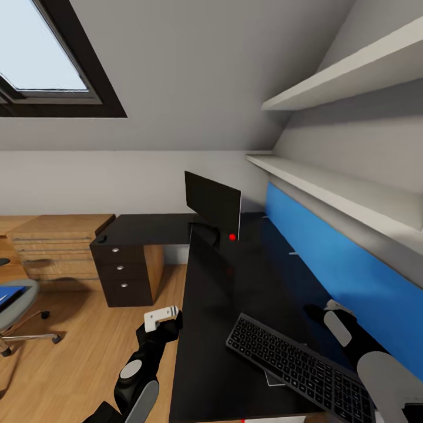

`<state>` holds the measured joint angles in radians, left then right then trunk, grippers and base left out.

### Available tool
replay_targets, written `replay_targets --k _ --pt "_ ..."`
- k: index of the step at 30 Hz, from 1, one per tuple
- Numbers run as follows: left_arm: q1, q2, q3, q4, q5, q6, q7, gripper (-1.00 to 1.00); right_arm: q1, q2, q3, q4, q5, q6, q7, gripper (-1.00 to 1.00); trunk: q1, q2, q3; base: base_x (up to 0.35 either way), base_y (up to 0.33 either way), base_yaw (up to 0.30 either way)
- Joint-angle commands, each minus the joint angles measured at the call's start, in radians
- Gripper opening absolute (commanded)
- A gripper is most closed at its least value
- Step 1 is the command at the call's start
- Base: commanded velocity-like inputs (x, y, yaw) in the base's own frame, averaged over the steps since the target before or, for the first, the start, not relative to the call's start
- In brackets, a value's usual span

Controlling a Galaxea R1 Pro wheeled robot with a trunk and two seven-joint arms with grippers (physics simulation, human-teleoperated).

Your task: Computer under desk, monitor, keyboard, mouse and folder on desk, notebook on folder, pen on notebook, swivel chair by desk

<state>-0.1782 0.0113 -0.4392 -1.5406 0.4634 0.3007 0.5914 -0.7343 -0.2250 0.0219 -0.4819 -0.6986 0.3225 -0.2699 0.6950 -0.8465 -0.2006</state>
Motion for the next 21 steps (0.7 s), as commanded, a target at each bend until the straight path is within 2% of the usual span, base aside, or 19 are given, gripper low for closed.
replay_targets --k 1,8,15,21 --pt "-0.001 0.001 -0.003 -0.001 0.006 0.003 0.008 1.0 0.0 0.0 0.002 -0.002 -0.007 0.004 -0.007 1.0 0.004 -0.008 -0.005 0.0 0.0 0.0" --pt "-0.001 0.001 -0.003 -0.001 0.006 0.003 0.008 1.0 0.0 0.0 -0.012 0.001 -0.007 0.006 -0.015 1.0 0.031 -0.057 -0.027 0.0 0.0 0.0" --pt "-0.001 0.001 -0.003 -0.001 0.006 0.003 0.008 1.0 0.0 0.0 -0.061 0.005 -0.008 0.008 -0.12 1.0 0.058 -0.106 -0.049 0.0 0.0 0.0" --pt "-0.001 0.001 -0.003 -0.001 0.006 0.003 0.008 1.0 0.0 0.0 -0.067 0.005 -0.008 0.009 -0.136 1.0 0.081 -0.148 -0.067 0.0 0.0 0.0"
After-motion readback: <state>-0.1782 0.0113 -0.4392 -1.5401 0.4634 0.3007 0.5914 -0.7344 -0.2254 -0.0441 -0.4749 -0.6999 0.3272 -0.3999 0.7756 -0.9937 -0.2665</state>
